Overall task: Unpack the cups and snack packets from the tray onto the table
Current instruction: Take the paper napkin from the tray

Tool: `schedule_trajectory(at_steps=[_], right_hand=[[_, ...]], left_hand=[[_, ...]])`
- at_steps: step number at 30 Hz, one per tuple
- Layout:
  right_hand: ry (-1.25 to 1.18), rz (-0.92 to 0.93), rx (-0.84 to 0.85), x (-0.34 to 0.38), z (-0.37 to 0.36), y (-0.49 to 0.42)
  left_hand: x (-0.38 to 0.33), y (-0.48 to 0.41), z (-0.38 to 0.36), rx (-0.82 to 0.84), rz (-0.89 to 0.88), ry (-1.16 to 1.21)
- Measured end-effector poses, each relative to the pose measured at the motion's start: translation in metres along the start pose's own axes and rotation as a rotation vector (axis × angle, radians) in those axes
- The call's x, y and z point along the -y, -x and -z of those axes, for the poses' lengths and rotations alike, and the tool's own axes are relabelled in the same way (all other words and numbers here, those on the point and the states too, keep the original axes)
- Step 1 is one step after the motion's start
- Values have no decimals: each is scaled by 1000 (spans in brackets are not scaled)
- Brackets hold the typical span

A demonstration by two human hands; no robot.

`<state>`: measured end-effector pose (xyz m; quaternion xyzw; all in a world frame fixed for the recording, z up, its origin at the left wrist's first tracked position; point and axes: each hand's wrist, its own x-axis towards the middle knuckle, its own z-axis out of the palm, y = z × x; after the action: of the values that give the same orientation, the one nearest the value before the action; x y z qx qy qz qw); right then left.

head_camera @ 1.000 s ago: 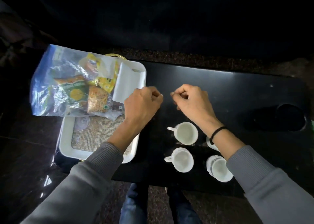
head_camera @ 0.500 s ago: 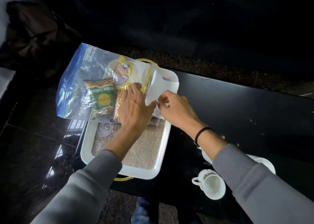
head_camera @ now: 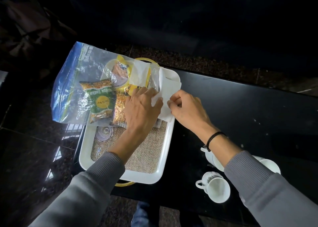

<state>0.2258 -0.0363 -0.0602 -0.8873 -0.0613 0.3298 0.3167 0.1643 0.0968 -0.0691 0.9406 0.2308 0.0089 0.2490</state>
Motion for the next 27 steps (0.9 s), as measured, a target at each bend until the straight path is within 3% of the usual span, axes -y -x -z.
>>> schedule_trajectory(at_steps=[3,6,9,15,19,27], right_hand=[[-51,-20,-58,-6,7,4],[-86,-10,-108,-14,17,9],[-193,-46,-79,-24,29,13],[-673,-16,145,-46,58,31],[-721,8,211,-63,78,49],[-861,-88,51,-94,105,89]], left_hand=[[-8,5,8,-32,-98,178],[-19,11,16,59,-157,363],[-30,15,23,211,-89,615],[-47,17,22,410,97,991],[-60,20,18,493,143,1049],[-91,36,8,549,260,1127]])
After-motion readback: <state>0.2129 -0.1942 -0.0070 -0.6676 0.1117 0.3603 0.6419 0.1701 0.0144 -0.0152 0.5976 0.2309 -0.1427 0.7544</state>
